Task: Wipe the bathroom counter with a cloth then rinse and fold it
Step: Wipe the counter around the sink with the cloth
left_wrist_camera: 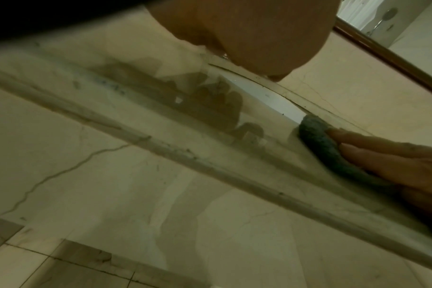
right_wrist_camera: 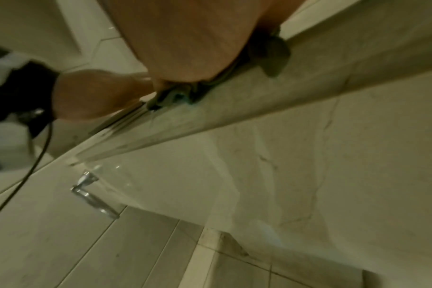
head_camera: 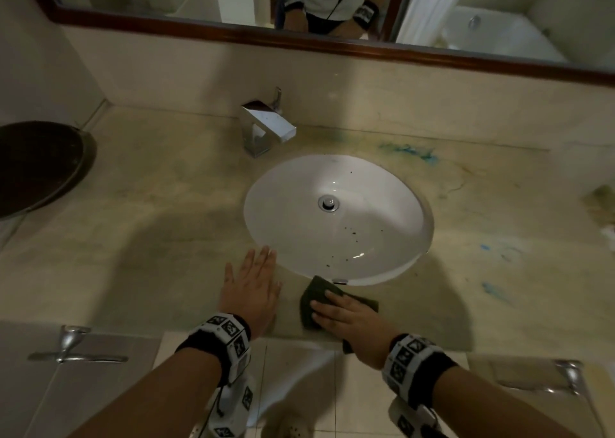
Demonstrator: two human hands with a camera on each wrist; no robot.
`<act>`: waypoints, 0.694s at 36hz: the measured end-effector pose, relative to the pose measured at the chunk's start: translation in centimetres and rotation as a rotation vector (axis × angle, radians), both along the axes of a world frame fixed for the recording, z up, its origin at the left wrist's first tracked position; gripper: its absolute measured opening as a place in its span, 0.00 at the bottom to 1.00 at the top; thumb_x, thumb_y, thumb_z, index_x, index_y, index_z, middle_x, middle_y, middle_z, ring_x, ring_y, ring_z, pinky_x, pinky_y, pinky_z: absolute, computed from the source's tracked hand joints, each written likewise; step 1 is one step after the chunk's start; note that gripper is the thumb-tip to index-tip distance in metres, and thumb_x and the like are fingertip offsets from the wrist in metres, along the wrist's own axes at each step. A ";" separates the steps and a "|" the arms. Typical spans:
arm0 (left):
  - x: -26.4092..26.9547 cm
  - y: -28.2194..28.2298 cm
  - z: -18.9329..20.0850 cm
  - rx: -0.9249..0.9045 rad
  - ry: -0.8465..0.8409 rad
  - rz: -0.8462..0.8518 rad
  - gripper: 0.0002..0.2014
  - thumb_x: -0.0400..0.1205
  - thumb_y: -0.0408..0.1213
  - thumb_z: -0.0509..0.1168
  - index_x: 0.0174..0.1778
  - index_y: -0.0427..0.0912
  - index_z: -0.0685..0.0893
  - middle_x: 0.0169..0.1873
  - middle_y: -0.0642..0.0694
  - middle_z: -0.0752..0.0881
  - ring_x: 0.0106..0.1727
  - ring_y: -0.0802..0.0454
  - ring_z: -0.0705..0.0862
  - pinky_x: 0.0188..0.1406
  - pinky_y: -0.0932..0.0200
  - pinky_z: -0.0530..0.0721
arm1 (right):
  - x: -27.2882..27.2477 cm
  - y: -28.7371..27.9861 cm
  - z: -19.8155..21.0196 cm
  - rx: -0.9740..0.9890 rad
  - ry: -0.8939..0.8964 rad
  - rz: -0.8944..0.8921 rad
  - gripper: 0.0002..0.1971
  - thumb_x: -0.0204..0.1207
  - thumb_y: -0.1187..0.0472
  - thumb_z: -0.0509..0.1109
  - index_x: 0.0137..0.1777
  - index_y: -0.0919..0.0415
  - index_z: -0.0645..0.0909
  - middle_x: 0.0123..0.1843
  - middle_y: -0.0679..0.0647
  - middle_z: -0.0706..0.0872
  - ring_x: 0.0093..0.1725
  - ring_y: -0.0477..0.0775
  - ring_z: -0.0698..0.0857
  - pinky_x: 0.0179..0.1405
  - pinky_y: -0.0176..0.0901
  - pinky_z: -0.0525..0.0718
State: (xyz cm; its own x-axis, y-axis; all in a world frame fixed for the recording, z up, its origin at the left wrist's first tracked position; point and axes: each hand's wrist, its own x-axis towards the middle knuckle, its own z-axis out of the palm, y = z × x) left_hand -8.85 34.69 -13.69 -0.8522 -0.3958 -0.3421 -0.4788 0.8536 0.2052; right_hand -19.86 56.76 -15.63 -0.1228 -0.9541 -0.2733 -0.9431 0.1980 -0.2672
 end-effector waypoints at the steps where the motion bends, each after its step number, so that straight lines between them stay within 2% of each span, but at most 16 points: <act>1: 0.0 0.0 0.0 0.000 -0.002 -0.001 0.43 0.68 0.57 0.18 0.83 0.51 0.38 0.83 0.55 0.39 0.84 0.54 0.39 0.80 0.39 0.40 | -0.7 0.2 -0.1 -0.011 0.001 0.003 0.41 0.73 0.70 0.70 0.82 0.51 0.55 0.81 0.39 0.45 0.81 0.55 0.39 0.79 0.57 0.40; 4: 0.0 0.0 0.0 0.011 0.008 0.003 0.43 0.68 0.58 0.18 0.83 0.52 0.38 0.83 0.56 0.40 0.84 0.54 0.39 0.80 0.39 0.40 | -2.9 0.6 0.5 -0.011 0.001 -0.043 0.40 0.73 0.66 0.70 0.82 0.52 0.55 0.81 0.40 0.48 0.82 0.55 0.42 0.81 0.57 0.44; 7: 0.1 0.2 0.1 0.028 0.020 0.001 0.42 0.69 0.58 0.19 0.83 0.53 0.39 0.83 0.56 0.40 0.84 0.54 0.39 0.80 0.39 0.39 | -5.0 1.2 1.4 0.062 -0.026 -0.200 0.39 0.77 0.66 0.64 0.83 0.50 0.49 0.84 0.42 0.46 0.84 0.51 0.41 0.84 0.53 0.44; 10: 0.1 0.4 0.2 0.021 0.014 -0.011 0.42 0.69 0.58 0.19 0.83 0.52 0.38 0.83 0.56 0.40 0.84 0.54 0.38 0.80 0.39 0.39 | -7.0 1.7 2.7 0.055 -0.003 -0.363 0.35 0.78 0.70 0.60 0.83 0.52 0.53 0.85 0.48 0.51 0.85 0.52 0.47 0.85 0.47 0.46; 13: -0.1 0.7 0.3 0.007 -0.001 -0.026 0.42 0.69 0.57 0.18 0.83 0.52 0.37 0.83 0.56 0.38 0.84 0.54 0.38 0.80 0.38 0.39 | -8.6 2.6 3.7 -0.077 -0.167 -0.686 0.30 0.79 0.73 0.58 0.81 0.54 0.62 0.84 0.53 0.60 0.83 0.54 0.57 0.82 0.43 0.49; 15: -0.5 0.9 0.3 0.008 -0.001 -0.033 0.42 0.69 0.58 0.18 0.83 0.52 0.37 0.83 0.56 0.38 0.84 0.54 0.38 0.80 0.38 0.39 | -9.1 3.6 4.7 -0.268 -0.279 -0.947 0.24 0.83 0.67 0.57 0.78 0.53 0.67 0.80 0.54 0.67 0.80 0.55 0.65 0.83 0.50 0.57; 16: -0.7 1.0 0.3 0.012 0.000 -0.037 0.42 0.69 0.58 0.18 0.83 0.52 0.37 0.83 0.56 0.39 0.84 0.54 0.37 0.80 0.38 0.39 | -9.2 4.4 5.2 -0.344 -0.251 -1.039 0.23 0.83 0.67 0.56 0.78 0.54 0.68 0.79 0.54 0.69 0.79 0.56 0.67 0.82 0.51 0.59; 18: -1.2 1.4 0.3 0.010 0.002 -0.044 0.43 0.68 0.58 0.19 0.83 0.51 0.38 0.83 0.55 0.39 0.84 0.54 0.38 0.80 0.38 0.39 | -9.3 6.4 6.0 -0.388 -0.092 -1.100 0.27 0.80 0.73 0.57 0.79 0.60 0.65 0.80 0.57 0.67 0.80 0.58 0.66 0.82 0.47 0.57; 21: -2.1 2.0 0.3 0.010 0.000 -0.067 0.43 0.68 0.57 0.18 0.83 0.51 0.38 0.83 0.55 0.39 0.84 0.54 0.38 0.80 0.38 0.39 | -8.9 9.3 5.8 -0.428 -0.054 -1.218 0.28 0.78 0.77 0.55 0.80 0.66 0.62 0.82 0.61 0.63 0.82 0.60 0.62 0.82 0.46 0.56; 25: -3.0 3.0 0.4 0.038 0.005 -0.086 0.41 0.70 0.58 0.19 0.83 0.52 0.37 0.83 0.55 0.38 0.84 0.53 0.37 0.80 0.39 0.37 | -7.0 9.7 4.1 -0.458 -0.040 -1.323 0.26 0.80 0.74 0.51 0.79 0.70 0.60 0.82 0.66 0.60 0.82 0.66 0.59 0.82 0.56 0.58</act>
